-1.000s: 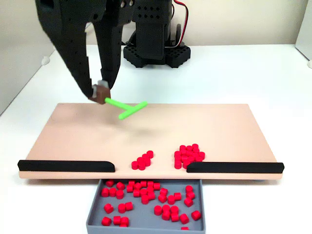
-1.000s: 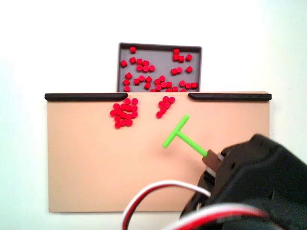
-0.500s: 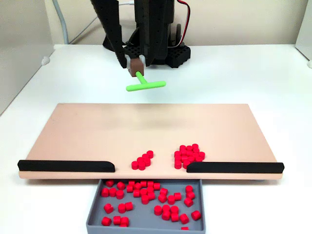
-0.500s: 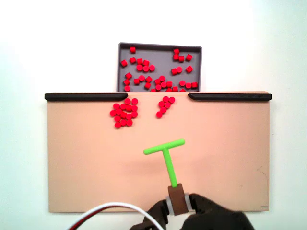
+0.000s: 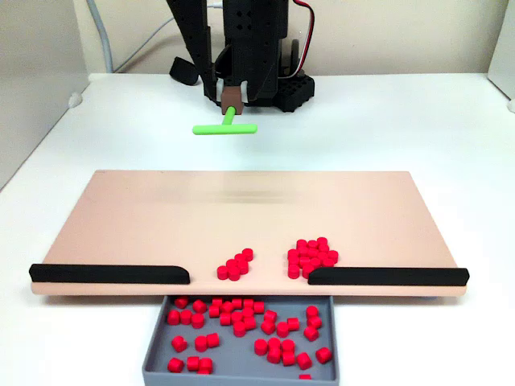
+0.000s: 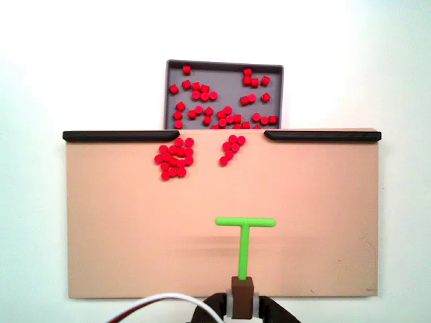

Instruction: Push granules from right to the grey container

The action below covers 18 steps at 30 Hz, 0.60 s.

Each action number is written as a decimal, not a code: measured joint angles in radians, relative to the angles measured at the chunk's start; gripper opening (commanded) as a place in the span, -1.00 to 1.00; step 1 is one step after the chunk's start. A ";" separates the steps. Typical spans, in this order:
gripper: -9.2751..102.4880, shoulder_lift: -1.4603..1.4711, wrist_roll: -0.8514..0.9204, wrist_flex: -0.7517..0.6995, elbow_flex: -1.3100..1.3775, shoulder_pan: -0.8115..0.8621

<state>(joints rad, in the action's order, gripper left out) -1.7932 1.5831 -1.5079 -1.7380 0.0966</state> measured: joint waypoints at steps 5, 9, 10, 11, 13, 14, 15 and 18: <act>-0.84 0.003 0.000 0.000 0.000 -0.005; -0.84 -0.005 -0.014 0.000 0.000 -0.028; -0.84 -0.005 -0.017 0.000 0.000 -0.034; -0.84 -0.005 -0.018 0.000 0.000 -0.040; -0.84 -0.005 -0.021 0.000 0.000 -0.049; -0.84 -0.005 -0.021 0.000 0.000 -0.052; -0.84 -0.005 -0.021 0.000 0.000 -0.052; -0.84 -0.005 -0.023 0.000 0.000 -0.054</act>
<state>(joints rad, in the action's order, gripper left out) -1.7978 1.5601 -1.5079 -1.7380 0.0430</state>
